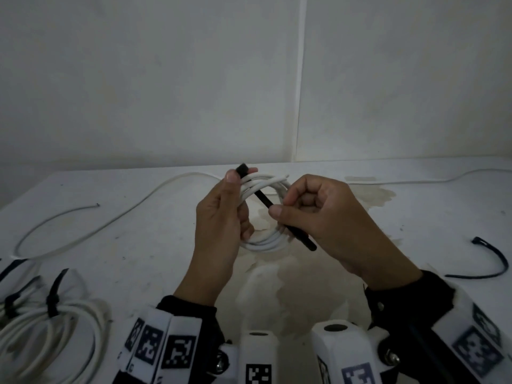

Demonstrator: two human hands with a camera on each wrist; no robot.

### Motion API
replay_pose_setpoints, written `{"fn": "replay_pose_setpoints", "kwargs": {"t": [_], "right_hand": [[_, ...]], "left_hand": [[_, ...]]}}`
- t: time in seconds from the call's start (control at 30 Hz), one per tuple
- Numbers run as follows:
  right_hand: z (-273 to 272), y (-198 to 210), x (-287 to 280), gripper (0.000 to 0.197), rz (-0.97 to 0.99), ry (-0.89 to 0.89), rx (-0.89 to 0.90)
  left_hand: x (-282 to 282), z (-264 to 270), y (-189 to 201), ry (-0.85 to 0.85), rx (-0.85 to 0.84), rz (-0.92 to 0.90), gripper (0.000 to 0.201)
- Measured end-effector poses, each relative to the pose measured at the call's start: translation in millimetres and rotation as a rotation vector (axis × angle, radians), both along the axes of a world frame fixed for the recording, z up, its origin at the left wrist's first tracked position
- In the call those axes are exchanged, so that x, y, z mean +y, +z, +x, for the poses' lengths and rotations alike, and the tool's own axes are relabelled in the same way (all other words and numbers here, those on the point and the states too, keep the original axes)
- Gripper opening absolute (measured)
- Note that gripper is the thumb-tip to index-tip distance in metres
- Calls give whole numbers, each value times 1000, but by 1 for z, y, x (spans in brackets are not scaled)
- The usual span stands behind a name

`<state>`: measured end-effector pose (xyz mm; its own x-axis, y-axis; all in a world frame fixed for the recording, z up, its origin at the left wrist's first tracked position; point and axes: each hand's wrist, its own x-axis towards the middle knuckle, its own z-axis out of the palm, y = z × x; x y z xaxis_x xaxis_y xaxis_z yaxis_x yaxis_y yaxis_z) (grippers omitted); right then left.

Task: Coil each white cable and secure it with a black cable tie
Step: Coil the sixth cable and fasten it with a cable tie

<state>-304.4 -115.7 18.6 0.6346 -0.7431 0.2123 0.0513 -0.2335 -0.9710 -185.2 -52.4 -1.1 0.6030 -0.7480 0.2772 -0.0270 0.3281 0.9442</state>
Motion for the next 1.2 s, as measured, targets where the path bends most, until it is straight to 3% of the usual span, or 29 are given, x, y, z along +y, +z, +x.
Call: {"fn": "replay_pose_setpoints", "kwargs": {"t": [0.2,0.33,0.53,0.73,0.9,1.03,1.2], "right_hand": [[-4,7,3,12,-36,48,1],[-2,4,4,18,-73,17,32],[1,6,13,8,-44,90,-25],[-5,13,7,30,61,209,-109],[-13,14,8,38,-278,322,48],[-8,13,14,15,-290,325,-35],[-5,13,16,19,-410,241,-19]], "left_hand": [[-1,0,3,-8,83,-21,53],[-2,5,1,27,86,-27,41],[0,7,3,52,141,-26,31],[1,10,6,53,177,-25,31],[0,8,6,43,211,-57,26],[1,7,7,25,256,-86,30],[2,0,9,-30,264,-62,37]]}}
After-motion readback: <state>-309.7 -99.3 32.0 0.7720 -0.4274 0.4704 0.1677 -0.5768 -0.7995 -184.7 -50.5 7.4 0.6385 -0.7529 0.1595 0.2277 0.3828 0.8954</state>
